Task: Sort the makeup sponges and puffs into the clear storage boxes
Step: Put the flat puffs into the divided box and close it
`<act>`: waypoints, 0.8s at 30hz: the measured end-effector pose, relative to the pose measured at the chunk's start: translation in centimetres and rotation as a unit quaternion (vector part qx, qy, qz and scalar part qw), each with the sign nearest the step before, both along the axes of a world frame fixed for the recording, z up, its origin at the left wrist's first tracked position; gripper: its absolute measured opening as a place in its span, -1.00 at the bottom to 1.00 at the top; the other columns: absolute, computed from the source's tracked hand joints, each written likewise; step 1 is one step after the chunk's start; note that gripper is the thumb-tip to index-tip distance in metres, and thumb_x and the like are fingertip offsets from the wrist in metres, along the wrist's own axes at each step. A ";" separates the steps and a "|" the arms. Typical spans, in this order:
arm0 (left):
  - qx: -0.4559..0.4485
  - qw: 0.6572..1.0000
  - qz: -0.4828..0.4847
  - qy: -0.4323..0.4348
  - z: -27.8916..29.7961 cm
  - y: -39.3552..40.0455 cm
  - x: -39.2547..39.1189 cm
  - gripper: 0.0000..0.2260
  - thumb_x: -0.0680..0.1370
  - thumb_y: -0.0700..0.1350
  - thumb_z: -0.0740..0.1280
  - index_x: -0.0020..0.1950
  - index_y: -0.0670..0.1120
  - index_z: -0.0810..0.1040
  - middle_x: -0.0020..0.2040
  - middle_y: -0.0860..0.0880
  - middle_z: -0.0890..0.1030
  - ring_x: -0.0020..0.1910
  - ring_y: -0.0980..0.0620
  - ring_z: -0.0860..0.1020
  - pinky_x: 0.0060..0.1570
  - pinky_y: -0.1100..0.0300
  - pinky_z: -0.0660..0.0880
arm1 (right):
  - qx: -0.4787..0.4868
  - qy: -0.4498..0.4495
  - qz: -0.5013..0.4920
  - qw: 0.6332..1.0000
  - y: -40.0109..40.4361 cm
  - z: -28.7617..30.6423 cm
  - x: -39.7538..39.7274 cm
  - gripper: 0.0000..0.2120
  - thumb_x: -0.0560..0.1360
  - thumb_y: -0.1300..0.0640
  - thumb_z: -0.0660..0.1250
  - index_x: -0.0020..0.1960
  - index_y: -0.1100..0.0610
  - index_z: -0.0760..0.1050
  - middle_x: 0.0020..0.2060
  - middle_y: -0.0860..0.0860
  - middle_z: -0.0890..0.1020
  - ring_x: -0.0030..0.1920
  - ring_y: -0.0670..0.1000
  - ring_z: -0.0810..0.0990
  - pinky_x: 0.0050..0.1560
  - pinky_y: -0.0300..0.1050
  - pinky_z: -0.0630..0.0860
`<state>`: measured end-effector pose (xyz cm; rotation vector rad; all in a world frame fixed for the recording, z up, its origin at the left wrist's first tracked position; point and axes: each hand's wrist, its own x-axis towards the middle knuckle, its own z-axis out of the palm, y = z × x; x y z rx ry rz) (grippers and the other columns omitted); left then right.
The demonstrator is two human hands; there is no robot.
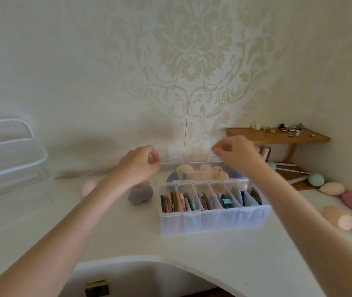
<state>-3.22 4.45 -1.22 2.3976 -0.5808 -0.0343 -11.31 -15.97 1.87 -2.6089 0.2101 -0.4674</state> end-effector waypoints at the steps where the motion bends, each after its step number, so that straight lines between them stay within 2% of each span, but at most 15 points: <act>1: -0.006 0.999 0.014 0.041 -0.3 0.0 0.4 -0.82 0.54 -0.08 0.27 0.12 -0.06 0.46 0.00 0.01 0.52 -0.06 0.00 0.52 -0.15 0.16 0.41 | -0.016 0.005 -0.055 0.998 -2.0 0.2 0.0 -0.74 0.58 0.15 0.20 0.19 0.21 0.52 0.07 0.08 0.61 -0.11 -0.06 0.50 -0.12 -0.29 0.39; 4: -0.037 0.987 0.038 0.149 -1.9 -1.0 0.6 -0.71 0.53 -0.02 0.28 0.20 -0.11 0.41 -0.01 -0.03 0.52 -0.05 0.01 0.48 -0.14 0.19 0.37 | -0.046 0.120 -0.120 0.984 -5.6 -1.9 0.1 -0.71 0.59 0.14 0.16 0.19 0.28 0.50 0.14 0.19 0.59 0.06 0.09 0.55 0.04 -0.13 0.42; 6: -0.084 0.981 0.067 0.160 -2.5 -1.9 0.6 -0.79 0.54 -0.07 0.27 0.14 -0.09 0.39 -0.15 0.02 0.46 -0.20 0.13 0.40 -0.28 0.24 0.31 | -0.025 0.181 -0.116 0.976 -6.3 -3.9 0.2 -0.68 0.59 0.10 0.17 0.24 0.26 0.47 0.20 0.17 0.56 0.18 0.12 0.52 0.18 -0.10 0.43; 7: -0.107 0.978 0.080 0.160 -2.6 -2.1 0.6 -0.81 0.54 -0.11 0.27 0.13 -0.09 0.37 -0.20 0.03 0.42 -0.25 0.17 0.34 -0.33 0.27 0.28 | 0.002 0.184 -0.111 0.977 -6.4 -4.6 0.3 -0.68 0.58 0.08 0.18 0.26 0.22 0.45 0.23 0.14 0.53 0.21 0.11 0.50 0.21 -0.09 0.42; 8: -0.133 0.974 0.087 0.164 -2.7 -2.2 0.8 -0.78 0.53 -0.15 0.28 0.14 -0.10 0.37 -0.18 0.01 0.44 -0.24 0.17 0.35 -0.31 0.28 0.30 | 0.039 0.171 -0.111 0.978 -6.5 -5.2 0.3 -0.68 0.58 0.08 0.20 0.27 0.20 0.44 0.26 0.13 0.49 0.22 0.11 0.48 0.23 -0.08 0.42; 10: -0.207 0.957 0.099 0.177 -2.9 -2.1 1.3 -0.65 0.50 -0.20 0.32 0.25 -0.11 0.35 0.04 -0.08 0.53 -0.02 0.01 0.47 -0.16 0.17 0.38 | 0.124 0.123 -0.126 0.977 -6.6 -5.5 0.4 -0.69 0.56 0.12 0.24 0.27 0.20 0.42 0.27 0.15 0.46 0.20 0.12 0.45 0.18 -0.10 0.41; 12: -0.278 0.940 0.103 0.171 -2.7 -1.7 1.4 -0.55 0.50 -0.27 0.32 0.35 -0.07 0.29 0.19 -0.13 0.54 0.09 -0.08 0.48 -0.15 0.13 0.38 | 0.170 0.096 -0.136 0.971 -6.7 -5.2 0.7 -0.65 0.54 0.15 0.26 0.30 0.22 0.37 0.26 0.17 0.45 0.19 0.12 0.45 0.16 -0.09 0.41; 15: -0.322 0.938 0.065 0.114 -1.7 -1.5 1.2 -0.52 0.50 -0.37 0.26 0.36 -0.05 0.29 0.17 -0.11 0.57 0.13 -0.04 0.50 0.02 0.13 0.41 | 0.237 0.021 -0.162 0.958 -6.7 -3.8 0.7 -0.56 0.52 0.19 0.30 0.35 0.21 0.28 0.24 0.17 0.45 0.20 0.13 0.47 0.23 0.01 0.45; 17: -0.324 0.943 0.033 0.072 -0.8 -1.3 0.7 -0.56 0.51 -0.32 0.26 0.34 -0.02 0.33 0.14 -0.03 0.54 0.13 0.02 0.49 0.03 0.20 0.36 | 0.274 -0.054 -0.164 0.946 -6.3 -2.4 0.1 -0.53 0.53 0.20 0.28 0.39 0.17 0.22 0.27 0.16 0.44 0.20 0.12 0.46 0.24 0.02 0.43; 18: -0.328 0.943 0.021 0.058 -0.5 -1.2 0.6 -0.58 0.52 -0.29 0.27 0.33 -0.02 0.34 0.13 0.01 0.53 0.13 0.04 0.48 0.03 0.23 0.34 | 0.264 -0.079 -0.152 0.949 -6.1 -1.8 -0.3 -0.51 0.54 0.20 0.27 0.41 0.16 0.18 0.30 0.15 0.43 0.24 0.13 0.44 0.26 0.01 0.41; 20: -0.335 0.941 0.006 0.037 -0.2 -1.0 0.2 -0.59 0.51 -0.26 0.30 0.32 -0.02 0.34 0.11 0.03 0.53 0.12 0.02 0.50 0.08 0.21 0.36 | 0.181 -0.080 -0.119 0.973 -5.8 -1.2 -0.8 -0.43 0.54 0.18 0.27 0.46 0.15 0.09 0.37 0.15 0.39 0.35 0.14 0.39 0.33 0.03 0.35; 22: -0.331 0.943 0.017 0.030 -0.1 -0.7 0.0 -0.55 0.47 -0.28 0.36 0.30 0.00 0.36 0.09 0.00 0.53 0.08 -0.05 0.55 0.15 0.11 0.45 | 0.073 -0.026 -0.090 0.993 -5.2 -1.1 -1.0 -0.36 0.53 0.16 0.29 0.49 0.17 0.04 0.42 0.18 0.31 0.39 0.18 0.34 0.36 0.05 0.31; 24: -0.313 0.950 0.013 0.014 0.1 -0.4 -0.3 -0.60 0.46 -0.29 0.38 0.23 0.02 0.43 0.08 -0.04 0.57 0.02 -0.05 0.57 0.13 0.08 0.49 | 0.014 0.025 -0.068 0.997 -4.8 -1.3 -0.8 -0.33 0.51 0.17 0.30 0.50 0.16 0.03 0.44 0.21 0.20 0.39 0.21 0.30 0.37 0.04 0.28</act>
